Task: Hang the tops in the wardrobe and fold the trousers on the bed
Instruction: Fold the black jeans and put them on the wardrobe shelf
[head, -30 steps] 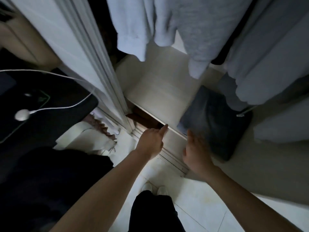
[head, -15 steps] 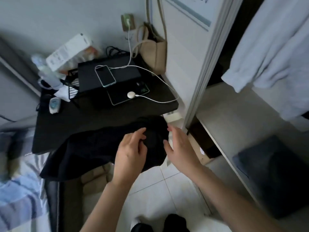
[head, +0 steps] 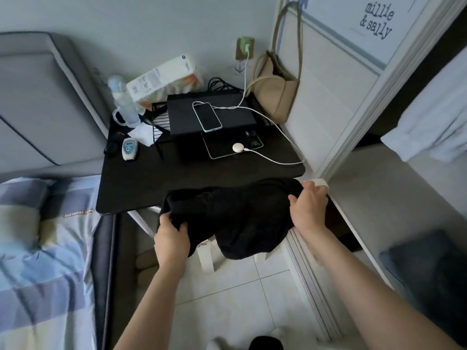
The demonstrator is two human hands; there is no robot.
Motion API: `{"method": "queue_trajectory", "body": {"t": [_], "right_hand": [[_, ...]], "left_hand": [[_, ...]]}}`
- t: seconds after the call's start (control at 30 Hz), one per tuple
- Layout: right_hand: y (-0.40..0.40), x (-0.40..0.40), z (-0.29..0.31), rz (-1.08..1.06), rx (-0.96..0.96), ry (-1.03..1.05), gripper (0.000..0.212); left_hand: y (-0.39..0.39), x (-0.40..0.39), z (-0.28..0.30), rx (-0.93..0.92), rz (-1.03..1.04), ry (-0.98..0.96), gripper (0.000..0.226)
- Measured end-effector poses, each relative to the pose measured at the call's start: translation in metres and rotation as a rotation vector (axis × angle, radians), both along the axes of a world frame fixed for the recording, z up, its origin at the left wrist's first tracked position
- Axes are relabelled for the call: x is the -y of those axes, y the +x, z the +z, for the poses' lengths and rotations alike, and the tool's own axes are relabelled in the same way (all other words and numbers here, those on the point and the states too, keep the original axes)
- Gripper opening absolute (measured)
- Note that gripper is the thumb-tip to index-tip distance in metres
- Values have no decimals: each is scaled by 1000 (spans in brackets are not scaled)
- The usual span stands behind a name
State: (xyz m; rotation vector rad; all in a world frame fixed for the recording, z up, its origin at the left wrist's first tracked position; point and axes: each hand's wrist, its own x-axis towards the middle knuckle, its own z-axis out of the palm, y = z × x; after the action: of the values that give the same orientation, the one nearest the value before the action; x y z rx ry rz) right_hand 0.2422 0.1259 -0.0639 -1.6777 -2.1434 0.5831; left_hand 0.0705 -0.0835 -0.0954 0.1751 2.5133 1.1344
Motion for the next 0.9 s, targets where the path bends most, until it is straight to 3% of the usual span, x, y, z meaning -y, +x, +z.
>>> {"method": "queue_trajectory", "body": {"t": [0.07, 0.17, 0.37, 0.5, 0.67, 0.8, 0.9], "right_hand": [[2, 6, -1, 41, 1, 22, 36], [6, 28, -2, 137, -154, -87, 24], [-1, 83, 10, 250, -376, -181, 21], [-13, 106, 34, 437, -487, -218, 21], [-19, 134, 72, 740, -617, -280, 20], [-32, 169, 93, 915, -681, -393, 23], [-48, 202, 100, 950, -706, -431, 26]], "left_hand": [[-8, 8, -4, -94, 15, -69, 24], [-11, 20, -5, -158, -13, -54, 14], [5, 46, 0, -154, 0, 84, 22], [15, 71, 17, -231, 140, 151, 37], [30, 121, 30, -307, 342, 155, 30], [58, 159, 41, -209, 363, 184, 9], [89, 186, 48, -26, 233, 416, 43]]}}
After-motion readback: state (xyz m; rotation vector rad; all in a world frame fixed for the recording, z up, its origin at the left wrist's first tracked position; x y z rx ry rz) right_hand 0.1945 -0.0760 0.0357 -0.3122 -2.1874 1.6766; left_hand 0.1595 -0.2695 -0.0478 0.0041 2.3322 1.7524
